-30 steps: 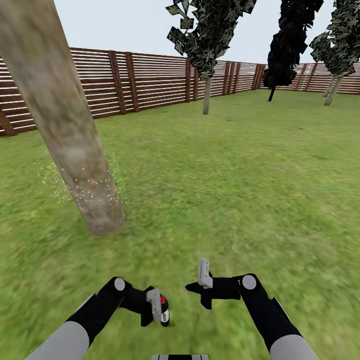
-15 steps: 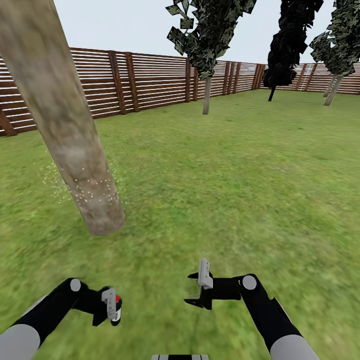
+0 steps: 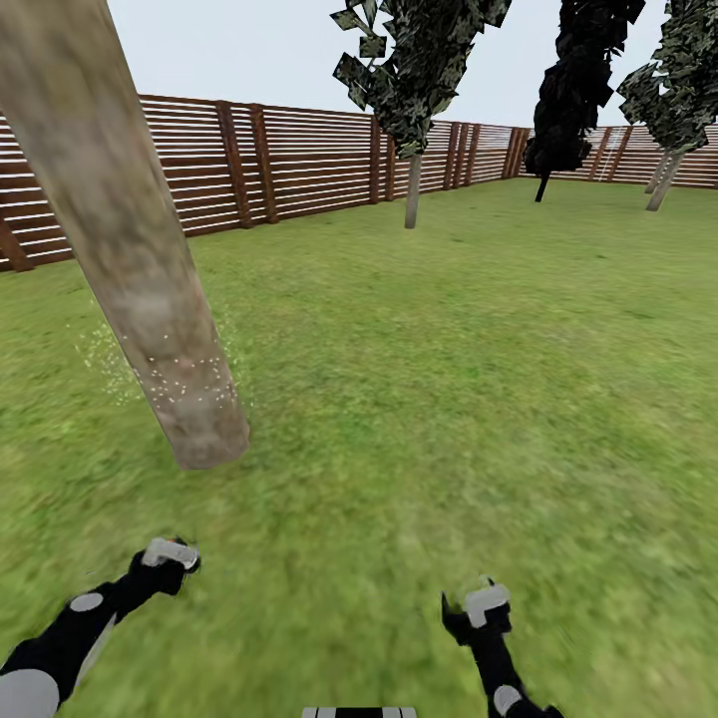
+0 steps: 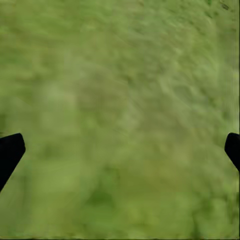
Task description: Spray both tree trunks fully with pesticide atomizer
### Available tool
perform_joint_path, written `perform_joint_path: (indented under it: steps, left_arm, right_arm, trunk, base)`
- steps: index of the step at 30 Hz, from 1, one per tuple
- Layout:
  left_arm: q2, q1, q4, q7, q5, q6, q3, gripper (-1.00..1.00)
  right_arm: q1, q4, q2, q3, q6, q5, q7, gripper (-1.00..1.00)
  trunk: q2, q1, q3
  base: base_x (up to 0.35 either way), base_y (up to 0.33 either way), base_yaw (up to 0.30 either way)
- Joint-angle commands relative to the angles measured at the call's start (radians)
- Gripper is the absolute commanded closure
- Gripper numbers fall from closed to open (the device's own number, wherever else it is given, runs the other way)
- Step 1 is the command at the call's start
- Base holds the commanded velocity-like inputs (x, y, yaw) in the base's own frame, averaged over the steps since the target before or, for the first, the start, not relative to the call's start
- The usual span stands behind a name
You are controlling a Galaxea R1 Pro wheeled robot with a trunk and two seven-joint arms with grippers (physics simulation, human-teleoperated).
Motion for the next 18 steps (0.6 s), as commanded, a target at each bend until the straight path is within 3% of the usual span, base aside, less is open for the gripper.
perform_joint_path:
  steps: [1, 2, 3, 4, 5, 10, 13, 18]
  left_arm:
    - [-0.001, 0.005, 0.085, 0.111, 0.065, -0.08, 0.003, 1.0]
    - [-0.001, 0.041, 0.165, 0.24, 0.136, -0.202, 0.006, 1.0]
    - [0.0, 0.092, 0.188, 0.329, 0.188, -0.285, 0.008, 1.0]
    - [0.0, 0.132, 0.195, 0.408, 0.235, -0.323, 0.008, 1.0]
    - [0.001, 0.148, 0.199, 0.433, 0.247, -0.332, 0.007, 1.0]
    - [0.0, 0.188, 0.219, 0.454, 0.261, -0.333, 0.008, 1.0]
    - [0.001, 0.193, 0.273, 0.464, 0.335, -0.339, 0.008, 1.0]
    - [0.002, 0.208, 0.279, 0.467, 0.354, -0.34, 0.007, 1.0]
  right_arm:
    - [0.0, 0.067, 0.001, 0.001, -0.074, -0.06, -0.09, -1.0]
    - [0.015, 0.103, -0.002, 0.0, -0.166, -0.163, -0.135, -1.0]
    - [0.044, 0.113, -0.004, 0.001, -0.275, -0.215, -0.147, -1.0]
    - [0.054, 0.116, 0.001, 0.002, -0.324, -0.229, -0.15, -1.0]
    - [0.057, 0.116, 0.003, 0.002, -0.335, -0.231, -0.151, -1.0]
    - [0.058, 0.121, -0.006, 0.004, -0.338, -0.23, -0.15, -1.0]
    - [0.065, 0.157, -0.007, 0.005, -0.336, -0.228, -0.149, -1.0]
    - [0.097, 0.161, -0.007, 0.005, -0.335, -0.229, -0.15, -1.0]
  trunk:
    - [0.0, 0.0, 0.0]
    - [0.0, 0.0, 0.0]
    - [0.0, 0.0, 0.0]
    - [0.0, 0.0, 0.0]
    - [0.0, 0.0, 0.0]
    - [0.0, 0.0, 0.0]
    - [0.0, 0.0, 0.0]
    - [0.0, 0.0, 0.0]
  base:
    - [0.0, 0.0, 0.0]
    - [0.0, 0.0, 0.0]
    - [0.0, 0.0, 0.0]
    - [0.0, 0.0, 0.0]
    - [0.0, 0.0, 0.0]
    - [0.0, 0.0, 0.0]
    - [0.0, 0.0, 0.0]
    - [0.0, 0.0, 0.0]
